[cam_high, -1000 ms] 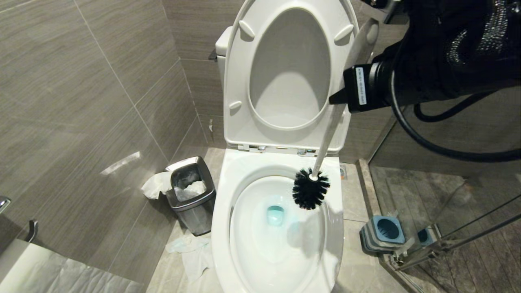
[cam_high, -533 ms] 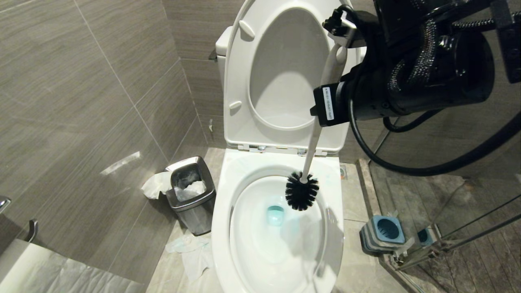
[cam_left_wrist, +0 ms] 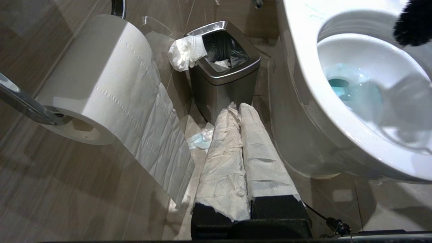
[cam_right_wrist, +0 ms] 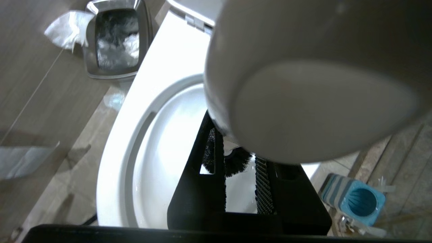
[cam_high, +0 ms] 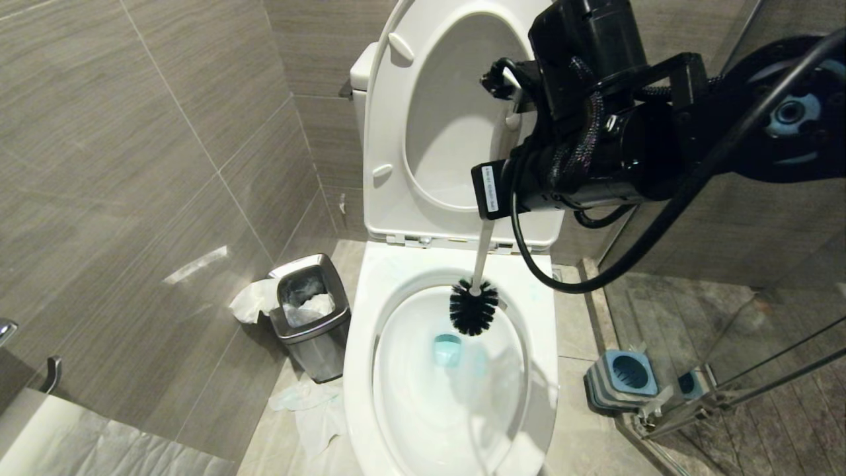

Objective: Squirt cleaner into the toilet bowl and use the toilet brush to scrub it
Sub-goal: Scrub the toilet bowl

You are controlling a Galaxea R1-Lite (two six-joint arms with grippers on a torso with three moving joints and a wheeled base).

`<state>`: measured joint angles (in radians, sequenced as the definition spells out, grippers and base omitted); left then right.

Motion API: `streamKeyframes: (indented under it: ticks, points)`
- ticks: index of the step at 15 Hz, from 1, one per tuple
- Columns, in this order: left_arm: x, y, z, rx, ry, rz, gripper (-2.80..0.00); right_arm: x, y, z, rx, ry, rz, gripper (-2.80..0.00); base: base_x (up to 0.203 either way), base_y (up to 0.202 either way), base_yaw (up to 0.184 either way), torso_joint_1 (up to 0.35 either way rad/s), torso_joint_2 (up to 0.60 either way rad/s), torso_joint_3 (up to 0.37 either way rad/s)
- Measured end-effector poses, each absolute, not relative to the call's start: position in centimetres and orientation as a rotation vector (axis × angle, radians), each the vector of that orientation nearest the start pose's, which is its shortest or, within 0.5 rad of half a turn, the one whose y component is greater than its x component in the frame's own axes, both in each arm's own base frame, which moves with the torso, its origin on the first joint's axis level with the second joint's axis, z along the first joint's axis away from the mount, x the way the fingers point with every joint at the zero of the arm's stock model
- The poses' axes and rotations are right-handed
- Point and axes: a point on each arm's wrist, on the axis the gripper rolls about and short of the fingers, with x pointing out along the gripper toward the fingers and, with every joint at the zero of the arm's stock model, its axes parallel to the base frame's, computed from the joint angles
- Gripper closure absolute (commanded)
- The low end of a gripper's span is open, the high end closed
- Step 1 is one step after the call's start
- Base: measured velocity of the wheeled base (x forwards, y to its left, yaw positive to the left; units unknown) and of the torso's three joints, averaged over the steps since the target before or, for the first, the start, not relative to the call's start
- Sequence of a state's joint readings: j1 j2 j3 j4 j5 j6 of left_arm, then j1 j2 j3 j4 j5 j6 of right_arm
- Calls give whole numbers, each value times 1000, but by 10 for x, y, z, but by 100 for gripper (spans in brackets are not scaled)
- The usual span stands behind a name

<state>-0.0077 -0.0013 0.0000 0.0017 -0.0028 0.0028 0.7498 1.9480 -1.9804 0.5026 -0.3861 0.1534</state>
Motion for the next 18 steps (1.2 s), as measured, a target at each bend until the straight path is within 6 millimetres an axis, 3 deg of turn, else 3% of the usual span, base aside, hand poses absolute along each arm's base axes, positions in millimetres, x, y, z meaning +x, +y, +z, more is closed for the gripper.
streamKeyframes:
  ticks: [13, 18]
  points:
    - [-23, 0, 75, 3, 0, -11, 0, 327, 291, 248, -123, 432, 274, 0, 0, 0, 0, 0, 0, 0]
    - [-23, 0, 75, 3, 0, -11, 0, 319, 312, 233, -151, 457, 318, 0, 0, 0, 0, 0, 0, 0]
